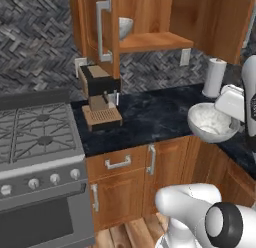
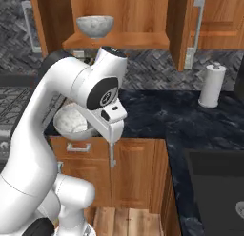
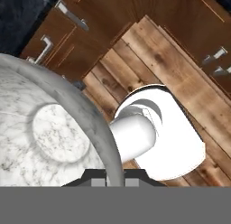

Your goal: Take the smaller bowl and place it next to the appetizer plate on the dining counter , and place the larger bowl next to the plate with cooked food.

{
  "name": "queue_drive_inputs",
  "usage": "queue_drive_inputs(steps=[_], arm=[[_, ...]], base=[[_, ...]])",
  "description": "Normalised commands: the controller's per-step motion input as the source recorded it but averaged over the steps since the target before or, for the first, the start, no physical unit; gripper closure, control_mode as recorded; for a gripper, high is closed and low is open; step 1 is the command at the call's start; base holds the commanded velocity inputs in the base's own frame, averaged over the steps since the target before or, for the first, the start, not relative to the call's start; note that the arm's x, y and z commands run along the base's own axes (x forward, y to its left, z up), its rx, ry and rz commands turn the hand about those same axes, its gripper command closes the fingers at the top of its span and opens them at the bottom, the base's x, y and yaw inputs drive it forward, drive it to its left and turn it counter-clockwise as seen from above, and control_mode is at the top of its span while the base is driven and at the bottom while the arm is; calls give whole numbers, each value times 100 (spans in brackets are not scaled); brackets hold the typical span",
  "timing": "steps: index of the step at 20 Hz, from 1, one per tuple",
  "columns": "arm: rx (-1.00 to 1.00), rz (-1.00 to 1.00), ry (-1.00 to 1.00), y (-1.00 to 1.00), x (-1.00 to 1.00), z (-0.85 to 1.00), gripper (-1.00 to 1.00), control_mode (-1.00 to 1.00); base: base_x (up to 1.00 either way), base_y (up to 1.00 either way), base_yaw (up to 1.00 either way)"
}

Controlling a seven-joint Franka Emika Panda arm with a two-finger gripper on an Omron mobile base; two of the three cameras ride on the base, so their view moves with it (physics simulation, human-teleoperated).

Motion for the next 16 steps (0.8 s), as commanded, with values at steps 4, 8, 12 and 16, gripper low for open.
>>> queue_drive_inputs(steps=[4, 8, 12, 16], arm=[[0, 0, 0, 0, 0, 0, 100, 100], [0, 0, 0, 0, 0, 0, 100, 100], [0, 0, 0, 0, 0, 0, 100, 100], [0, 0, 0, 0, 0, 0, 100, 100]], base=[[-57, 9, -86], [-3, 4, -97], [-34, 1, -66], [-23, 8, -72]])
